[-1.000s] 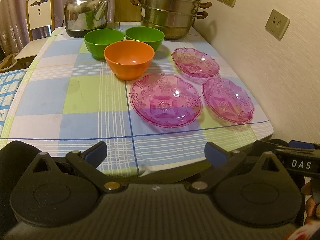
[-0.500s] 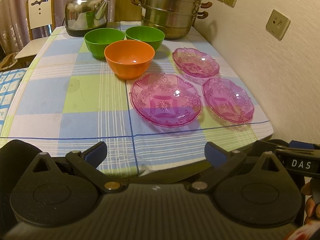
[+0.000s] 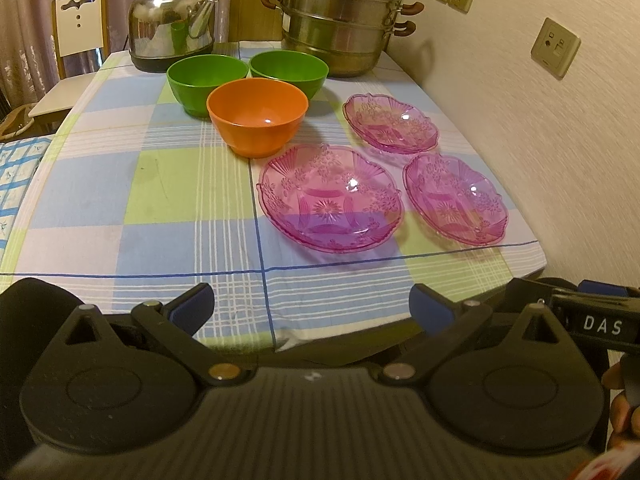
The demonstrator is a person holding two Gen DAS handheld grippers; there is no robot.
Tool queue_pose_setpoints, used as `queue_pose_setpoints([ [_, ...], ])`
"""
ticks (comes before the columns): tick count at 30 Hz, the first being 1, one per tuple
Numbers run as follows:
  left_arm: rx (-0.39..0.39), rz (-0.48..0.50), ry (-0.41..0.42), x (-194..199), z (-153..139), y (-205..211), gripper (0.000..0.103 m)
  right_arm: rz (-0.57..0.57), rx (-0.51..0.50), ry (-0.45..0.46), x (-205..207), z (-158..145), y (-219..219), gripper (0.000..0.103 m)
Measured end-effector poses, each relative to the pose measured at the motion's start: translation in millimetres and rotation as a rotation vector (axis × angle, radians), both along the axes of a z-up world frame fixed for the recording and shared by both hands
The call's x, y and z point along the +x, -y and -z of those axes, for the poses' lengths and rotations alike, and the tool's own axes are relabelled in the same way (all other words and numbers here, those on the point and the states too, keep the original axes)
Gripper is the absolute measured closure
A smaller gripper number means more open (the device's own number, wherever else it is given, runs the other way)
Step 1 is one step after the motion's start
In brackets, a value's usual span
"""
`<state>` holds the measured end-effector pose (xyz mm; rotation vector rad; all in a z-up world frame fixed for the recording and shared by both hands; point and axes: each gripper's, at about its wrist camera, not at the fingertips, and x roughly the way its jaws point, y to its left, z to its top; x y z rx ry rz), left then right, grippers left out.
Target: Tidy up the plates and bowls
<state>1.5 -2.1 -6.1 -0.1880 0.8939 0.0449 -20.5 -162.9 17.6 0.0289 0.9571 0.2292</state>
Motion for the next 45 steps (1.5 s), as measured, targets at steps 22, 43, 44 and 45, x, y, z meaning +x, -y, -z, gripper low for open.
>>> queue_pose_setpoints([
  [22,-0.003,0.001,-0.004,0.6,0.5,0.7,0.000,0.001,0.001,0.001,0.2,0.7,0.2,0.000],
  [43,-0.068,0.030,0.009,15.0,-2.9,1.7,0.000,0.069,0.036,0.019,8.5,-3.4,19.1,0.000],
  [44,-0.080,0.035,0.013,17.3,-3.6,0.8,0.000,0.080,0.043,0.023,9.9,-4.7,22.1,0.000],
  [45,-0.091,0.041,0.016,20.7,-4.5,-0.5,0.000,0.088,0.049,0.027,11.6,-6.1,25.3,0.000],
])
